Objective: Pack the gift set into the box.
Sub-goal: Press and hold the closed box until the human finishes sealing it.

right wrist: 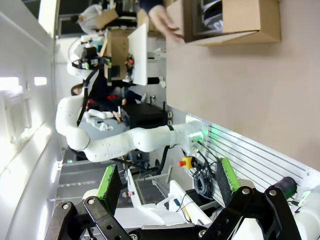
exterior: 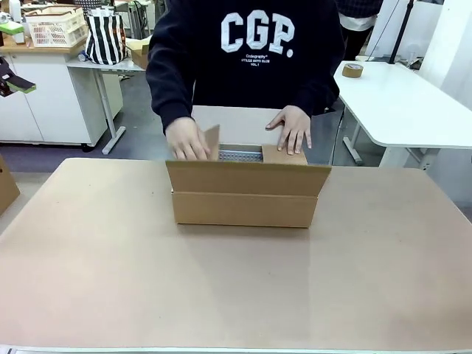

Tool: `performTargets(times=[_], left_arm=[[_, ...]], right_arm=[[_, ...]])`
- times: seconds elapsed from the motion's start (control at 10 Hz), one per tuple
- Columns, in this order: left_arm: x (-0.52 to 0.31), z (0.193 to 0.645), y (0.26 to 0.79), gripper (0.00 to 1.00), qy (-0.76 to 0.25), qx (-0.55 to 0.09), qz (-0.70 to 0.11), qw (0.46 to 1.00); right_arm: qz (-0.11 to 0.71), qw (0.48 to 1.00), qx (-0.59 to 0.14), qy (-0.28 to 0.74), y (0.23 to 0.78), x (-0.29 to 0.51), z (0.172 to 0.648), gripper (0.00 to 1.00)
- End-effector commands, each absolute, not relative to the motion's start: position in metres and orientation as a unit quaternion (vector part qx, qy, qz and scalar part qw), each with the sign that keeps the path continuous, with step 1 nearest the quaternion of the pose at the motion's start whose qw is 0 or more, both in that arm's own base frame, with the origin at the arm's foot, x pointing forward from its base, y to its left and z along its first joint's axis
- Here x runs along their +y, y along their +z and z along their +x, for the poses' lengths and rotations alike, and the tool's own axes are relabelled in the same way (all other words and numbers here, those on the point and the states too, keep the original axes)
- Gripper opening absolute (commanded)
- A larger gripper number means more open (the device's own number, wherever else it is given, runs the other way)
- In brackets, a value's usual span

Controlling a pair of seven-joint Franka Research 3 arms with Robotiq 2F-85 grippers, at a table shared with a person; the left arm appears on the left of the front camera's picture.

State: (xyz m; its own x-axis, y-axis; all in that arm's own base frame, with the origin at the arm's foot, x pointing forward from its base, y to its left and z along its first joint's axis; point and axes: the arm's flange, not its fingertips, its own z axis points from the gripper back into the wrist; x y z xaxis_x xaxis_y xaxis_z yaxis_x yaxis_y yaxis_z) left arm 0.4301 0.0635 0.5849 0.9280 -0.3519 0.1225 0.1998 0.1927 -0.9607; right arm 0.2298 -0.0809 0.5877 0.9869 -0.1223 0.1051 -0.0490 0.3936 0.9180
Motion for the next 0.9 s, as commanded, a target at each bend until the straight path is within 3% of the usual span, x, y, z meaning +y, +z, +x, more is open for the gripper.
performTargets(times=[0.0, 0.8], left_arm=[[0.0627, 0.4287, 0.5852, 1.0, -0.179, 0.063, -0.605, 0.773], [0.0627, 0.4287, 0.5852, 1.0, -0.179, 0.063, -0.605, 0.773]], right_arm=[[0.558, 0.825, -0.087, -0.011, 0.5905, -0.0789, 0.2332, 1.0], [0.558, 0.825, -0.087, -0.011, 0.5905, -0.0789, 0.2332, 1.0]])
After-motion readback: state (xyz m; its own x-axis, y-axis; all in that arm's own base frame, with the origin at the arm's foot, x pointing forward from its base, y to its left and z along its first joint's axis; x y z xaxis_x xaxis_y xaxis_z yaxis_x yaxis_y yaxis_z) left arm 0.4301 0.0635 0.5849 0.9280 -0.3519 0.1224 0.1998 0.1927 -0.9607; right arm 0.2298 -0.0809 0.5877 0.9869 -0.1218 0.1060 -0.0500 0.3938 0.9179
